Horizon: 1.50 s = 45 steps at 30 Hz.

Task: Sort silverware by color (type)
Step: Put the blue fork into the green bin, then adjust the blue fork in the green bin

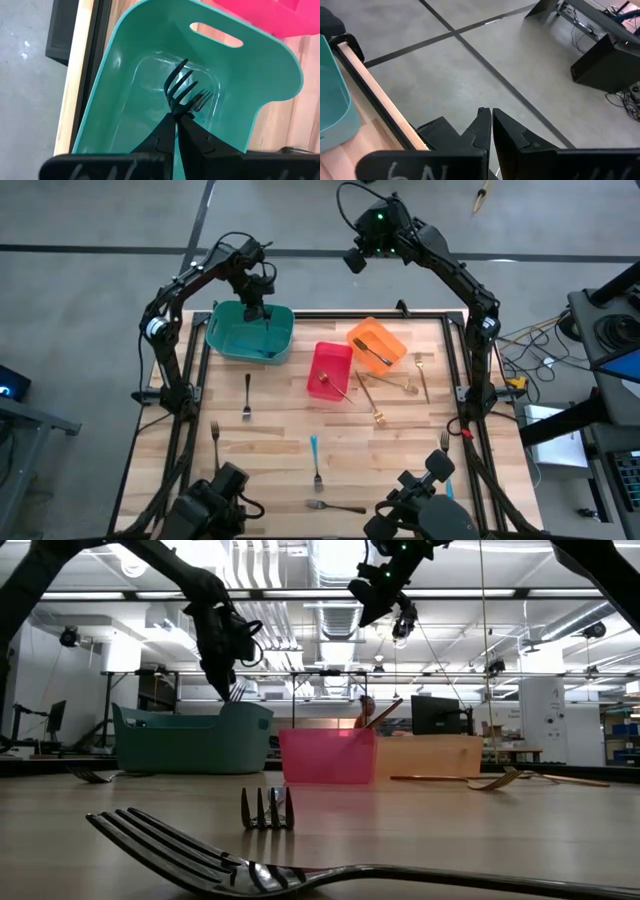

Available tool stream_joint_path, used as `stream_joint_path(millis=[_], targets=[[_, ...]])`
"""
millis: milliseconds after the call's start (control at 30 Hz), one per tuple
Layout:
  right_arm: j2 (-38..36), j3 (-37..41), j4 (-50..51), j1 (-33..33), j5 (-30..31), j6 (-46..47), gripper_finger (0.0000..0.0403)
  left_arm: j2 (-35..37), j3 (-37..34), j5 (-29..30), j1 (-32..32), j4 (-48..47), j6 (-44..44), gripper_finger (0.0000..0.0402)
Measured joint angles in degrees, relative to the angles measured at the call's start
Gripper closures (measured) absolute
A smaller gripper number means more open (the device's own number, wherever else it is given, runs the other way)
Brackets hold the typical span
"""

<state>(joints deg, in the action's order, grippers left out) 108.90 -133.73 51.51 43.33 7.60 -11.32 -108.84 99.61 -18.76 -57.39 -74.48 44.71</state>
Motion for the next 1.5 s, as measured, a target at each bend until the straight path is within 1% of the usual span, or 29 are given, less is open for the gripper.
stream_joint_path(millis=[200, 533, 600, 667, 733, 800, 867, 900, 933, 1000, 1067, 1100, 1333, 1500], targets=[[0.0, 0.0, 0.0, 0.2, 0.0, -0.2, 0.0394, -0.2, 0.0, 0.2, 0.1, 0.1, -0.4, 0.0397], [0.0, 0.0, 0.0, 0.7, 0.0, -1.0, 0.0394, -0.1, 0.0, 0.4, 0.1, 0.1, -3.4, 0.0348], [0.0, 0.0, 0.0, 0.9, 0.0, -1.4, 0.0394, 0.0, 0.0, 1.4, 0.1, -0.1, -5.0, 0.0341], [0.0, 0.0, 0.0, 1.0, 0.0, -1.3, 0.0394, 0.2, 0.0, 3.4, 0.1, -1.0, -7.8, 0.0338], [0.0, 0.0, 0.0, 1.0, 0.0, -1.3, 0.0394, 0.3, 0.0, 3.4, 0.1, -2.3, -12.9, 0.0338], [0.0, 0.0, 0.0, 1.0, 0.0, -0.5, 0.0394, 0.3, 0.0, 1.0, 0.1, -2.1, -20.0, 0.0339], [0.0, 0.0, 0.0, 1.0, 0.0, 0.4, 0.0394, 0.3, 0.0, -3.5, 0.4, -2.0, -25.6, 0.0341], [0.0, 0.0, 0.0, 1.0, 0.0, 0.8, 0.0394, 0.3, 0.0, -5.1, 0.8, -2.0, -26.9, 0.0342], [0.0, 0.0, 0.1, 1.0, 0.0, 0.8, 0.0394, 0.4, 0.0, -5.4, 1.2, -2.0, -27.3, 0.0343], [0.0, 0.0, 0.0, 1.0, 0.0, 0.8, 0.0394, 0.7, -0.3, -3.1, 2.1, -2.5, -26.1, 0.0343], [0.0, 0.0, 0.1, 1.0, 0.0, 0.6, 0.0394, 1.0, -0.6, -0.1, 2.6, -2.8, -23.0, 0.0343], [0.0, 0.0, 0.0, 1.0, 0.0, 0.1, 0.0394, 1.1, -0.8, 0.3, 2.7, -3.1, -21.0, 0.0343], [0.0, 0.0, 0.1, 1.0, 0.0, -0.4, 0.0394, 3.6, -4.9, 0.2, 2.6, -3.2, -13.5, 0.0348], [0.0, 0.0, 0.1, 1.0, 0.0, -0.4, 0.0394, 8.2, -10.0, 0.0, 2.0, -2.6, -9.2, 0.0365]])
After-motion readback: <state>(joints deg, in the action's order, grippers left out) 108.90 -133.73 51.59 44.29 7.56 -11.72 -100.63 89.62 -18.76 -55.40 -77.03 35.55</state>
